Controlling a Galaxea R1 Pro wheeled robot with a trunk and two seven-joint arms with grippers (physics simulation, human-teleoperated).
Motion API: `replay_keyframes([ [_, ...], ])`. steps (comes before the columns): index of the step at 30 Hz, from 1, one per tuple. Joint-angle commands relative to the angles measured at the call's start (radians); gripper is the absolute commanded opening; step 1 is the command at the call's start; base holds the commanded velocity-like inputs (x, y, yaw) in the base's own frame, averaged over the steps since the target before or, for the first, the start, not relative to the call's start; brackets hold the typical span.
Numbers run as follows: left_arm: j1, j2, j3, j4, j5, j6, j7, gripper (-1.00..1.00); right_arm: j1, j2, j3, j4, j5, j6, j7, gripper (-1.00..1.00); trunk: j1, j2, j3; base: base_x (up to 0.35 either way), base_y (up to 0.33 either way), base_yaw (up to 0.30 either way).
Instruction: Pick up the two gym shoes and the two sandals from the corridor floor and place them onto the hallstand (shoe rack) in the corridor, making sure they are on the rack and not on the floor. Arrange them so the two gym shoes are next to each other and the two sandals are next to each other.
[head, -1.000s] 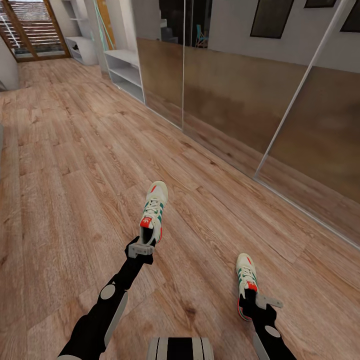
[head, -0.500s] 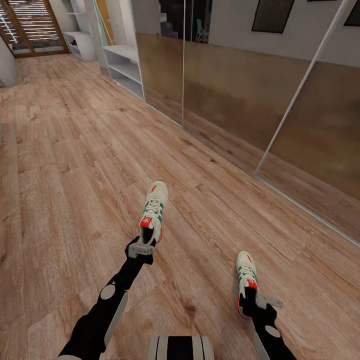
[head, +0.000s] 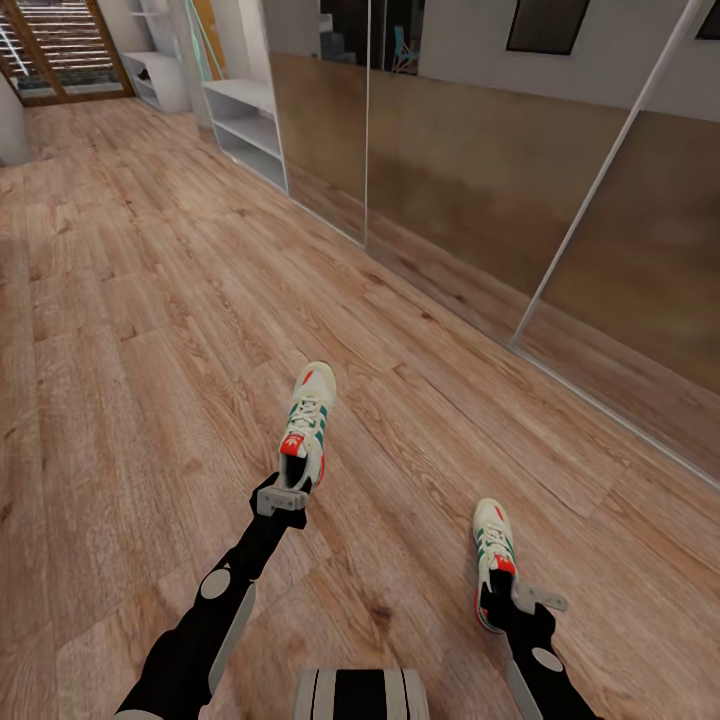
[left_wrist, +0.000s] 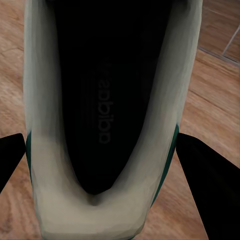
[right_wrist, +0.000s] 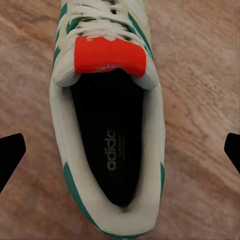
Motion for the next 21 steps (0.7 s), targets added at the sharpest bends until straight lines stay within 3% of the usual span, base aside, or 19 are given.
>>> replay_keyframes([
  [1, 0.0, -0.001, 0.001, 0.001, 0.003, -0.002, -0.006, -1.0, 0.0, 0.001, -0.003, 0.0, 0.0, -0.003, 0.0, 1.0, 0.0, 0.0, -0.001, 0.0, 0.0, 0.0],
  [5, 0.0, -0.002, 0.002, -0.001, 0.002, -0.003, -0.006, -1.0, 0.0, 0.0, -0.004, -0.002, 0.0, -0.004, -0.002, 1.0, 0.001, -0.001, -0.013, 0.0, 0.0, 0.0],
  [21, 0.0, -0.001, 0.002, -0.001, 0.001, -0.005, -0.006, -1.0, 0.0, -0.001, -0.004, -0.003, 0.0, -0.003, -0.004, 1.0, 0.001, -0.001, -0.022, 0.0, 0.0, 0.0],
])
